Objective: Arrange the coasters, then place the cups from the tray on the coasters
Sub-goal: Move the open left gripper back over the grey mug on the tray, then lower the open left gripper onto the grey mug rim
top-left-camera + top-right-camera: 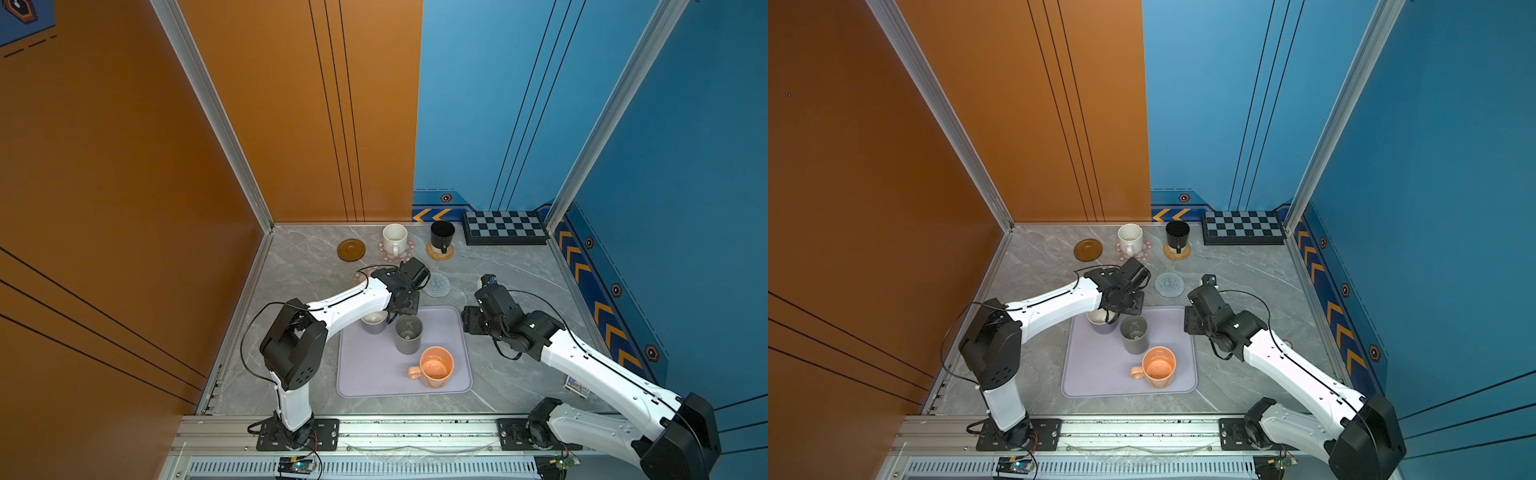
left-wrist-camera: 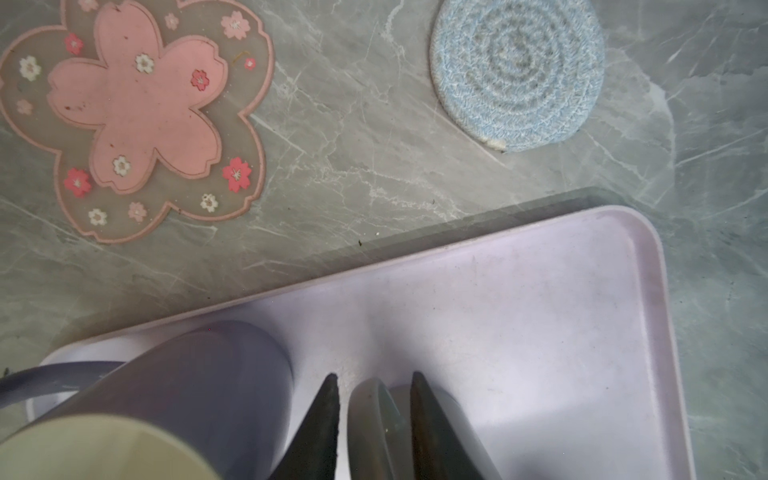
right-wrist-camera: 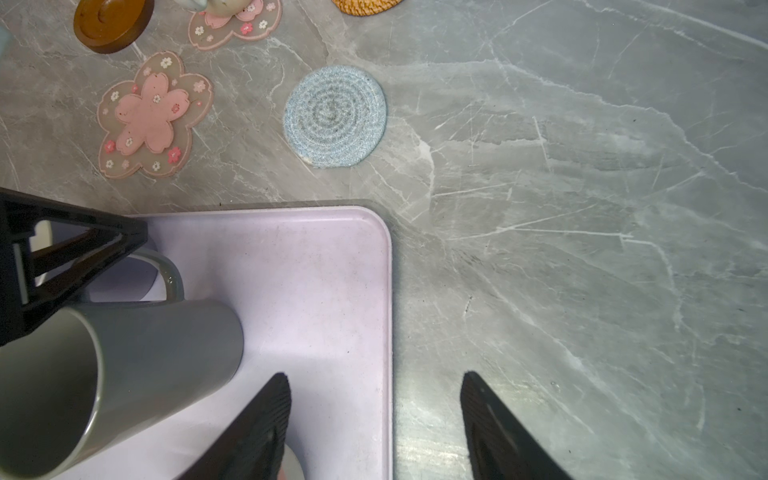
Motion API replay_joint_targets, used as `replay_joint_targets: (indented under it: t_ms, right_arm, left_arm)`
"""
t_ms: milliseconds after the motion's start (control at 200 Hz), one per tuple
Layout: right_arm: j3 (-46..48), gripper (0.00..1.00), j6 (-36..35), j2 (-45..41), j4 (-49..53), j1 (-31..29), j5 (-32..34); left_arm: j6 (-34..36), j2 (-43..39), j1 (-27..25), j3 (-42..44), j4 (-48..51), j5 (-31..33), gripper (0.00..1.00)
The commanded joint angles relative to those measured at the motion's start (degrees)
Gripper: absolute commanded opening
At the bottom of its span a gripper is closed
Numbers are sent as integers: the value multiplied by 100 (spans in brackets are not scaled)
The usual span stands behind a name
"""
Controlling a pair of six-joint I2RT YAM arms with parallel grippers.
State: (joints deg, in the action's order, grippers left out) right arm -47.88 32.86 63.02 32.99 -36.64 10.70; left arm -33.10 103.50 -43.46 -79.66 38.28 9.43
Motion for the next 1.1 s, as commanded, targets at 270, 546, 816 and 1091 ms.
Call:
replay_joint_targets:
  t_ms: [270, 546, 816, 1091]
  right_arm:
    - [24, 68, 0, 86, 113, 30, 19]
    - [6, 68, 54, 204, -1, -40, -24]
    - [-18, 68, 89, 320, -54, -122, -7]
    - [-94, 68, 115, 509, -135, -233, -6]
  left_arm:
    - [-322, -640, -61, 837, 171, -242, 30]
    - [-469, -1162, -23, 1348, 190, -239, 31]
    - [-535, -1534, 1, 1705, 320, -283, 31]
    - [-603, -1996, 13, 2108, 487, -321, 31]
